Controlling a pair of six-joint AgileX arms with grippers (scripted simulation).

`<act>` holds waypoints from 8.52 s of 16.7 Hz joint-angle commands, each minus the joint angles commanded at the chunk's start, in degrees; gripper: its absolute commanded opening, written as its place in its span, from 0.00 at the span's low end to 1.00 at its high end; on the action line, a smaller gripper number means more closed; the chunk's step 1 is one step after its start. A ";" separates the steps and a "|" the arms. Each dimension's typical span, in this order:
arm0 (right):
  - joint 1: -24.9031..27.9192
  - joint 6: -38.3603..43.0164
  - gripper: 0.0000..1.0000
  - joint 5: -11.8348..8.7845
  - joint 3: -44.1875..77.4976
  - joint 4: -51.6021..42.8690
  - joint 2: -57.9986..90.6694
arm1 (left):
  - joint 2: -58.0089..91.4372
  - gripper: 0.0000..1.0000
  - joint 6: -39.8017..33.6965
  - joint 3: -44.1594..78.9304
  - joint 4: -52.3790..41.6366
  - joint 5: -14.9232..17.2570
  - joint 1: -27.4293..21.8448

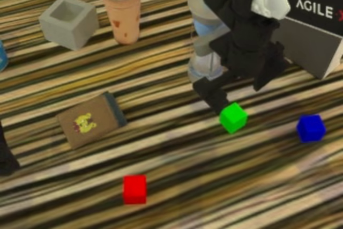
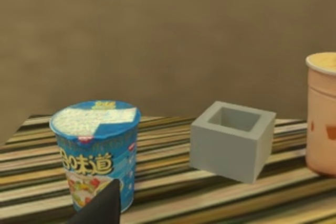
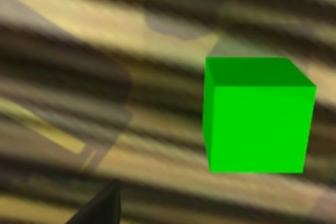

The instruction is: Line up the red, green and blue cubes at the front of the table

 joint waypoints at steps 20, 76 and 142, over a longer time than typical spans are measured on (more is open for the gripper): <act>0.07 0.14 0.70 0.06 -9.90 15.12 5.22 | 0.00 1.00 0.00 0.00 0.00 0.00 0.00; 22.19 56.43 0.00 0.38 -19.39 5.07 -14.89 | 0.00 1.00 0.00 0.00 0.00 0.00 0.00; -17.60 9.05 1.00 -0.13 -25.70 9.01 -16.70 | 0.00 1.00 0.00 0.00 0.00 0.00 0.00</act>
